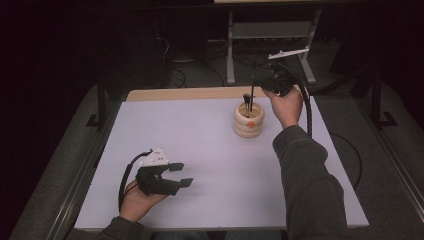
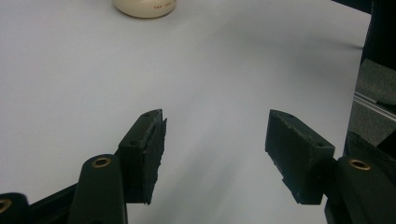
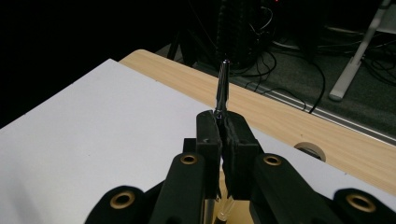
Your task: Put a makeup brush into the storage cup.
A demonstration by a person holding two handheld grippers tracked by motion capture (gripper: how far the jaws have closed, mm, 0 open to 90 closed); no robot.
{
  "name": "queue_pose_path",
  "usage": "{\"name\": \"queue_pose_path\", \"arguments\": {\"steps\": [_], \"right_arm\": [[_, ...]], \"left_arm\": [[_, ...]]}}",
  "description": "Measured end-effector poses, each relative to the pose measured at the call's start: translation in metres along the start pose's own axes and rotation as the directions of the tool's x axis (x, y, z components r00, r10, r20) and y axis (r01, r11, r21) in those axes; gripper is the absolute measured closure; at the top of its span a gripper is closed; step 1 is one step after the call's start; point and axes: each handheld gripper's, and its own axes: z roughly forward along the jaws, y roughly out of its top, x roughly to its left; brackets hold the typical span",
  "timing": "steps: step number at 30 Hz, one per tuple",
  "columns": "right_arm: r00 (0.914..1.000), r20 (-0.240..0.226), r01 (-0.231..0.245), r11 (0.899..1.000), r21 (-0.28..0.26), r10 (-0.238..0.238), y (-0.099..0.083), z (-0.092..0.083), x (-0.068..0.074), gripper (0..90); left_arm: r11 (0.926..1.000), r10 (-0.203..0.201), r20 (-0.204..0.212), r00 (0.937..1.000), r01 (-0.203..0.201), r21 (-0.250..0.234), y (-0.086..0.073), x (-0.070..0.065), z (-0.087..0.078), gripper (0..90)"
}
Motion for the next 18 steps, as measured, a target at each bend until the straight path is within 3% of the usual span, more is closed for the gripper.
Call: {"name": "queue_pose_path", "arguments": {"steps": [18], "right_arm": [[0.9998,0.015,-0.016,1.000,0.010,0.016,-0.0080,0.0072,-0.0048,85.0]], "left_arm": [[1.0000,-0.001,0.001,1.0000,0.001,-0.008,0.0000,0.0009,-0.0007,37.2]]}}
